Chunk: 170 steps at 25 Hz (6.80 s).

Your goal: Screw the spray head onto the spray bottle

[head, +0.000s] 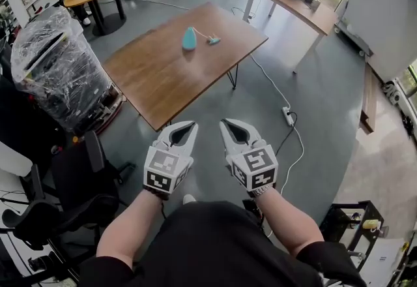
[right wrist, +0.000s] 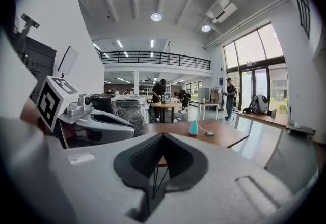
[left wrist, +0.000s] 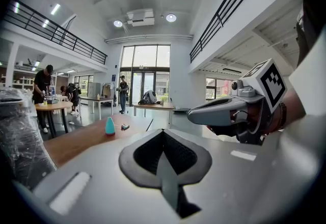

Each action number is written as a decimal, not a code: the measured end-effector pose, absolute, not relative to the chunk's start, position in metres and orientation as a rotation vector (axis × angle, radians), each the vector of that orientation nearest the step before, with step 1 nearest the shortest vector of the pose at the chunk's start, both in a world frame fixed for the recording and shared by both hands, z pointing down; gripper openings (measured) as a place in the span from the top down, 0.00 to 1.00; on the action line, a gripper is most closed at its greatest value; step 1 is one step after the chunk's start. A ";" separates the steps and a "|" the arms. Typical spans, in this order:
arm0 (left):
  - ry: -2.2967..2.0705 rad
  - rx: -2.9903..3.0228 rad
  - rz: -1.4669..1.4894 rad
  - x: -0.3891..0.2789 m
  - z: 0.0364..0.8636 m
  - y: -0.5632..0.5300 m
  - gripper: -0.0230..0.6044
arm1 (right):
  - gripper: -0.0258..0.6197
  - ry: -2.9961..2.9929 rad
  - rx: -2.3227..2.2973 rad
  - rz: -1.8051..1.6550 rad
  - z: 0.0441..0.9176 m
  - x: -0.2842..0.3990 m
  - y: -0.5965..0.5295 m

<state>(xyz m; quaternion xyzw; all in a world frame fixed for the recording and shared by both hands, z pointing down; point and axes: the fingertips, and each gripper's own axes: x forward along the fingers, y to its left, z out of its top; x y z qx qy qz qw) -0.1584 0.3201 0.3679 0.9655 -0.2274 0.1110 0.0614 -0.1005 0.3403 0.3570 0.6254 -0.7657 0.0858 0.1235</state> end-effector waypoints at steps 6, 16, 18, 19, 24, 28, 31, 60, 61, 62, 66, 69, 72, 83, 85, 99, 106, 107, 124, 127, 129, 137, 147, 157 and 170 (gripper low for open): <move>-0.700 2.933 0.350 -0.155 0.373 0.299 0.94 | 0.97 -2.222 1.821 0.260 0.360 -0.094 0.323; -0.728 2.903 0.402 -0.111 0.382 0.269 0.94 | 0.97 -2.267 1.817 0.298 0.374 -0.048 0.287; -0.754 2.904 0.417 -0.098 0.385 0.259 0.94 | 0.97 -2.284 1.804 0.300 0.376 -0.034 0.278; -0.770 2.905 0.425 -0.091 0.387 0.253 0.94 | 0.97 -2.292 1.795 0.301 0.376 -0.026 0.273; -0.818 2.878 0.438 -0.051 0.386 0.233 0.94 | 0.97 -2.333 1.745 0.299 0.373 0.012 0.249; -0.857 2.857 0.456 -0.025 0.389 0.221 0.94 | 0.97 -2.363 1.711 0.304 0.375 0.037 0.235; -0.894 2.841 0.464 -0.013 0.391 0.212 0.94 | 0.97 -2.382 1.678 0.310 0.378 0.051 0.228; -0.838 2.816 0.504 0.019 0.427 0.069 0.93 | 0.97 -2.285 1.628 0.336 0.403 0.080 0.082; -0.829 2.823 0.514 0.019 0.430 0.062 0.93 | 0.97 -2.279 1.629 0.336 0.403 0.078 0.073; -0.818 2.827 0.522 0.019 0.432 0.056 0.94 | 0.97 -2.274 1.630 0.337 0.404 0.076 0.066; -0.772 2.834 0.553 0.018 0.435 0.038 0.93 | 0.97 -2.251 1.633 0.343 0.405 0.069 0.042; -0.752 2.837 0.585 0.016 0.437 0.027 0.93 | 0.97 -2.238 1.633 0.348 0.407 0.065 0.028; -0.738 2.826 0.618 0.015 0.442 0.018 0.93 | 0.97 -2.228 1.621 0.353 0.409 0.063 0.017; -0.752 2.779 0.692 0.034 0.468 -0.022 0.93 | 0.97 -2.204 1.586 0.403 0.433 0.090 -0.014; -0.758 2.773 0.714 0.042 0.472 -0.030 0.93 | 0.97 -2.206 1.577 0.415 0.438 0.100 -0.022; -0.826 2.644 0.891 0.104 0.527 -0.087 0.91 | 0.97 -2.251 1.404 0.493 0.471 0.154 -0.077; -0.867 2.574 1.012 0.128 0.565 -0.117 0.89 | 0.97 -2.271 1.321 0.535 0.490 0.179 -0.097; -0.873 2.564 1.028 0.130 0.570 -0.122 0.89 | 0.97 -2.274 1.311 0.541 0.492 0.183 -0.100; -0.922 2.464 1.289 0.149 0.647 -0.163 0.85 | 0.97 -2.286 1.175 0.580 0.515 0.218 -0.115; -0.918 2.464 1.302 0.149 0.653 -0.167 0.85 | 0.97 -2.274 1.170 0.575 0.515 0.218 -0.115; -0.915 2.466 1.307 0.150 0.657 -0.170 0.85 | 0.97 -2.267 1.173 0.575 0.516 0.219 -0.116; -0.890 2.469 1.317 0.151 0.669 -0.179 0.85 | 0.97 -2.246 1.180 0.583 0.519 0.218 -0.115; -0.877 2.475 1.293 0.153 0.669 -0.180 0.91 | 0.97 -2.245 1.185 0.579 0.517 0.217 -0.119; -0.860 2.479 1.213 0.157 0.652 -0.185 0.93 | 0.97 -2.246 1.200 0.564 0.512 0.217 -0.123; -0.787 2.494 1.017 0.165 0.598 -0.187 0.93 | 0.97 -2.231 1.251 0.480 0.499 0.223 -0.124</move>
